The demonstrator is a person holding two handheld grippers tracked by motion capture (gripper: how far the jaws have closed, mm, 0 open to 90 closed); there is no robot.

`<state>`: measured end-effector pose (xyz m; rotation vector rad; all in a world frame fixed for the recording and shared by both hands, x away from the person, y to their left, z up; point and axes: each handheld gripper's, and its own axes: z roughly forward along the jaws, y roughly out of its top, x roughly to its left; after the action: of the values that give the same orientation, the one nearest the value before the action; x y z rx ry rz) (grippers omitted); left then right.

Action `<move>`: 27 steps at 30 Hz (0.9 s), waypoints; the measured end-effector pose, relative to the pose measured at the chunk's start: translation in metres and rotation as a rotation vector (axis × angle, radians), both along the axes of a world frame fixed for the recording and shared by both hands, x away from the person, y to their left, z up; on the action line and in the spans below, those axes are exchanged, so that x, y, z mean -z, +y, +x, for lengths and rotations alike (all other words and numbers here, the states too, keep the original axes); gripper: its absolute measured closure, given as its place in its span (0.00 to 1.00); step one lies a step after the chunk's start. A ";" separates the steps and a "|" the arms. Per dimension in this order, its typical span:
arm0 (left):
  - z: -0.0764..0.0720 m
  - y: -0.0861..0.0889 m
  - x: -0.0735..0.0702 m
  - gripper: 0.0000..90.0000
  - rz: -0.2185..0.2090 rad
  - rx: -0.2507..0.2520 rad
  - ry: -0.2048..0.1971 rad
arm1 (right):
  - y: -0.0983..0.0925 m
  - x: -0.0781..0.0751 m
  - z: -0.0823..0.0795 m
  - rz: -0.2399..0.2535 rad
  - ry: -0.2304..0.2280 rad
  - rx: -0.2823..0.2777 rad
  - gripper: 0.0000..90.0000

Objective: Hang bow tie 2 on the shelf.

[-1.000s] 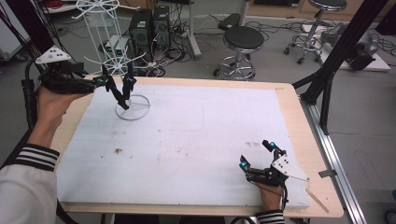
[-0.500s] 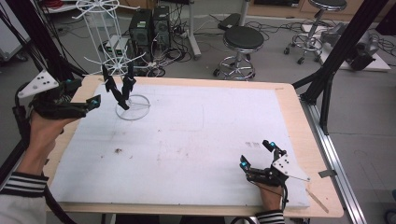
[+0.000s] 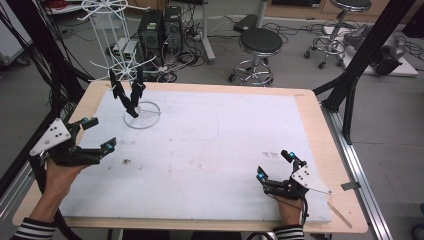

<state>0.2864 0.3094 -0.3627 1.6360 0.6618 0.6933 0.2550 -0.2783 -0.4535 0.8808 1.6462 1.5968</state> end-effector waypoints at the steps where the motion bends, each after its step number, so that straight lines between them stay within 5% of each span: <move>1: -0.002 0.000 0.006 0.11 -0.004 -0.006 -0.003 | 0.000 0.000 0.000 0.000 -0.002 0.001 0.01; 7: -0.013 0.000 0.038 0.11 -0.066 -0.045 -0.023 | 0.000 0.000 0.000 0.000 0.001 0.000 0.01; 15: -0.023 -0.011 0.076 0.11 -0.060 -0.055 -0.051 | 0.000 0.000 0.000 0.000 0.000 0.001 0.01; 27: -0.028 -0.009 0.091 0.11 -0.135 -0.078 -0.106 | 0.000 0.000 0.000 0.000 0.000 0.000 0.01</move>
<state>0.2579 0.3009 -0.4534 1.4454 0.6841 0.7699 0.2549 -0.2781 -0.4536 0.8800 1.6464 1.5967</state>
